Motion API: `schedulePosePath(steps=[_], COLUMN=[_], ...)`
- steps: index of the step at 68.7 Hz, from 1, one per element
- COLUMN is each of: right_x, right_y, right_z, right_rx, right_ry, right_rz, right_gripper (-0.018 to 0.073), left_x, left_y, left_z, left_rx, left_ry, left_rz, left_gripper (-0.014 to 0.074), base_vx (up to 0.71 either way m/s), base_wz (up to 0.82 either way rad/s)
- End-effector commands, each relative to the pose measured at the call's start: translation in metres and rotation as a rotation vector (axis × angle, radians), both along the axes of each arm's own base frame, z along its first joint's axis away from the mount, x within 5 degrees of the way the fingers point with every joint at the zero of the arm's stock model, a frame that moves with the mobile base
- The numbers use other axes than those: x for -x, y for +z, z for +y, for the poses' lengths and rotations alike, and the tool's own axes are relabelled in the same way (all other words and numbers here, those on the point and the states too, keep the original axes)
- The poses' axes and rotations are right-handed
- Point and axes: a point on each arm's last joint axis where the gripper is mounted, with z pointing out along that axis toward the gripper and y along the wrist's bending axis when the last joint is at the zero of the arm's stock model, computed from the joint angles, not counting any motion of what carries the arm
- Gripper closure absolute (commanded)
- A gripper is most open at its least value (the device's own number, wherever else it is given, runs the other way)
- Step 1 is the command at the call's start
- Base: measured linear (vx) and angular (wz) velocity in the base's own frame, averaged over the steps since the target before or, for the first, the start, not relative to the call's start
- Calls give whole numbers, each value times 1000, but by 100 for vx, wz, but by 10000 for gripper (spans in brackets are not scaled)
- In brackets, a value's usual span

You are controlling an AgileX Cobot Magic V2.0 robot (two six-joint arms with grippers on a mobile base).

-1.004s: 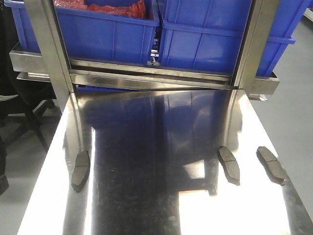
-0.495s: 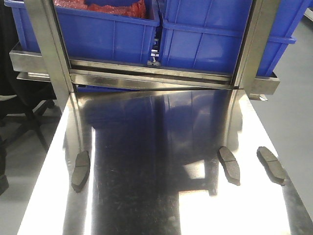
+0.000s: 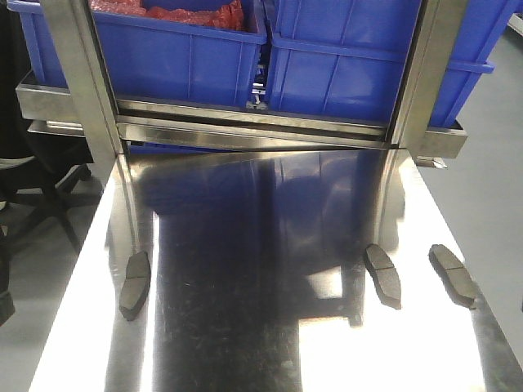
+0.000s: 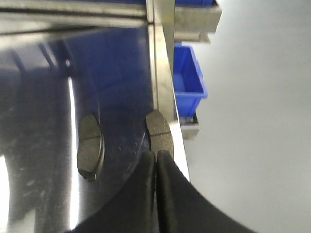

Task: Move and align brake pads A on conveyor
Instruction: 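Lower the right gripper onto the farthest brake pad and close it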

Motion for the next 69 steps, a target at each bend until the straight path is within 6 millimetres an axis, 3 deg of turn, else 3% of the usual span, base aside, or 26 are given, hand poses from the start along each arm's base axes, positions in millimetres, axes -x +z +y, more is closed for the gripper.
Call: schedulePosePath(steps=[1, 11, 25, 31, 46, 69], right_x=[-19, -32, -37, -38, -54, -148], right_y=[9, 1, -4, -3, 6, 5], right_z=[-1, -1, -2, -1, 1, -4], right_rx=[15, 14, 15, 13, -60, -33], right_ry=[3, 6, 7, 8, -8, -15], right_rz=[-45, -6, 22, 3, 35, 356], right_gripper=[549, 416, -36, -165, -144, -99], left_x=[-4, -4, -4, -4, -4, -4], left_y=[19, 19, 19, 19, 19, 19], left_z=[0, 0, 0, 0, 0, 0], left_rx=[25, 25, 25, 25, 24, 24], left_ry=[9, 9, 9, 9, 9, 9], left_rz=[-125, -125, -123, -123, -122, -122], left_gripper=[493, 493, 493, 493, 493, 493], base_vx=[0, 0, 0, 0, 0, 0], base_wz=[0, 0, 0, 0, 0, 0])
